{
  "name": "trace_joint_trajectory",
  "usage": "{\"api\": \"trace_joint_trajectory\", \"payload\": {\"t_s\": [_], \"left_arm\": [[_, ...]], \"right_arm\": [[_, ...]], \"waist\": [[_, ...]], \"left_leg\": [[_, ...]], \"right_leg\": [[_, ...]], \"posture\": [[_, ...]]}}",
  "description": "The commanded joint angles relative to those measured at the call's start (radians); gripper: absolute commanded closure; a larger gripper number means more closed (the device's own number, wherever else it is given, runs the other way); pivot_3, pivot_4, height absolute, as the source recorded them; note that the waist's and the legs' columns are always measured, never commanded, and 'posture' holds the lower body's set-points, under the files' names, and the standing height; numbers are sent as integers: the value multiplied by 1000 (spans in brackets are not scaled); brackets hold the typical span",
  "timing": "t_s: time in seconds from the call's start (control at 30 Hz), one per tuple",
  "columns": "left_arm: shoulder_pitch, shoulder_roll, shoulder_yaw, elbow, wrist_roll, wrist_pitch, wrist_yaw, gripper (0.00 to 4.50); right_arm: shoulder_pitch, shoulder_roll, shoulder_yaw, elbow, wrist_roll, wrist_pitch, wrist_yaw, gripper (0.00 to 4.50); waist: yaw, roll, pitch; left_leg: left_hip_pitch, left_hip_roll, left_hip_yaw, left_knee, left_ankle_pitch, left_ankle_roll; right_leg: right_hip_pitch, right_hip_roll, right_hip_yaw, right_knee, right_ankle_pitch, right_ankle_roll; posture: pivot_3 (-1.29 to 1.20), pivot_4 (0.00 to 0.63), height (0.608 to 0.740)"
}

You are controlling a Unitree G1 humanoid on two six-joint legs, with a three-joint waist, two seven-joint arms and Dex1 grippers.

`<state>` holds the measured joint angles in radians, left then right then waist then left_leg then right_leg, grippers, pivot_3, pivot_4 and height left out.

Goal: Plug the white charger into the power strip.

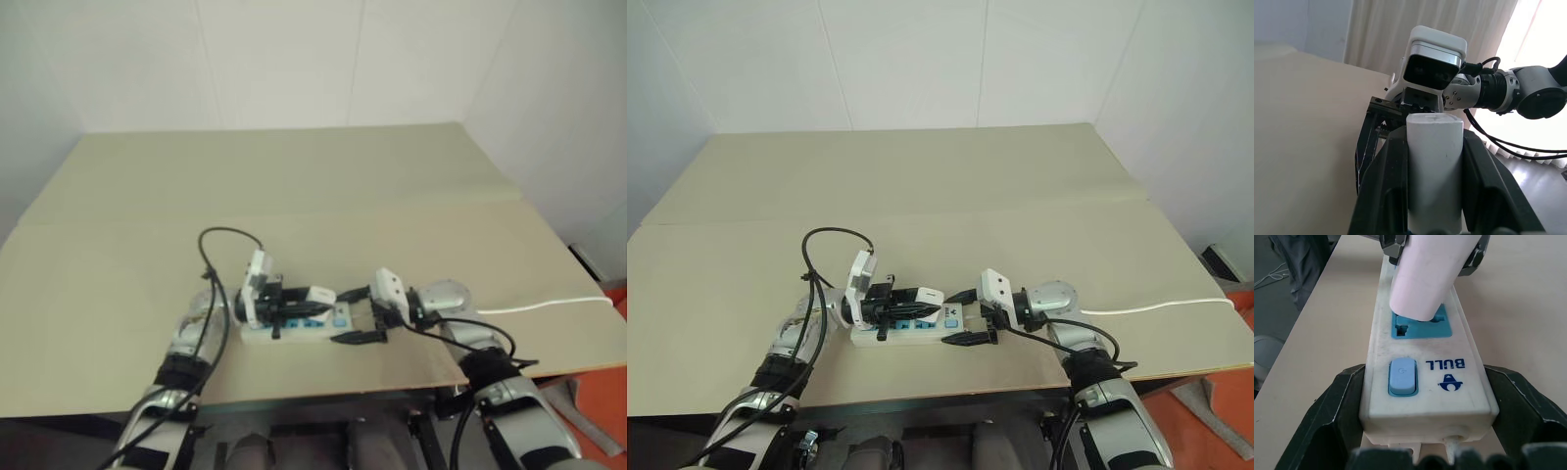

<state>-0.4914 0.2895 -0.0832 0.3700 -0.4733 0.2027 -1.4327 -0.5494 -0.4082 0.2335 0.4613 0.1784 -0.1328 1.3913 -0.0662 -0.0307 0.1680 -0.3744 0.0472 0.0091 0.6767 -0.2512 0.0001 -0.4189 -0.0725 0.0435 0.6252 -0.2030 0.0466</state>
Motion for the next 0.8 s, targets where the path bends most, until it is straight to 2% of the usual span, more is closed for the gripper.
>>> {"api": "trace_joint_trajectory", "payload": {"t_s": [0.03, 0.63, 0.8], "left_arm": [[22, -2, -9, 3, 1, 17, 0, 3493], [43, -19, -36, 12, 32, -21, -4, 3493], [39, -35, -15, 18, 4, -7, 2, 3493]], "right_arm": [[-3, 6, 32, 20, -35, 2, -8, 1113], [5, 4, 30, 13, -38, -2, -16, 1113], [4, 4, 28, 11, -38, 0, -15, 1113]], "waist": [[0, 0, 0], [0, 4, -3], [1, 5, -4]], "left_leg": [[0, 0, 0, 0, 0, 0], [1, 0, 0, -1, 0, 0], [2, 0, 0, -1, 0, 0]], "right_leg": [[0, 0, 0, 0, 0, 0], [1, 0, 0, 0, -1, -1], [1, 0, 0, 0, -2, -1]], "posture": [[0, 150, 740], [0, 150, 740], [0, 150, 740]]}}
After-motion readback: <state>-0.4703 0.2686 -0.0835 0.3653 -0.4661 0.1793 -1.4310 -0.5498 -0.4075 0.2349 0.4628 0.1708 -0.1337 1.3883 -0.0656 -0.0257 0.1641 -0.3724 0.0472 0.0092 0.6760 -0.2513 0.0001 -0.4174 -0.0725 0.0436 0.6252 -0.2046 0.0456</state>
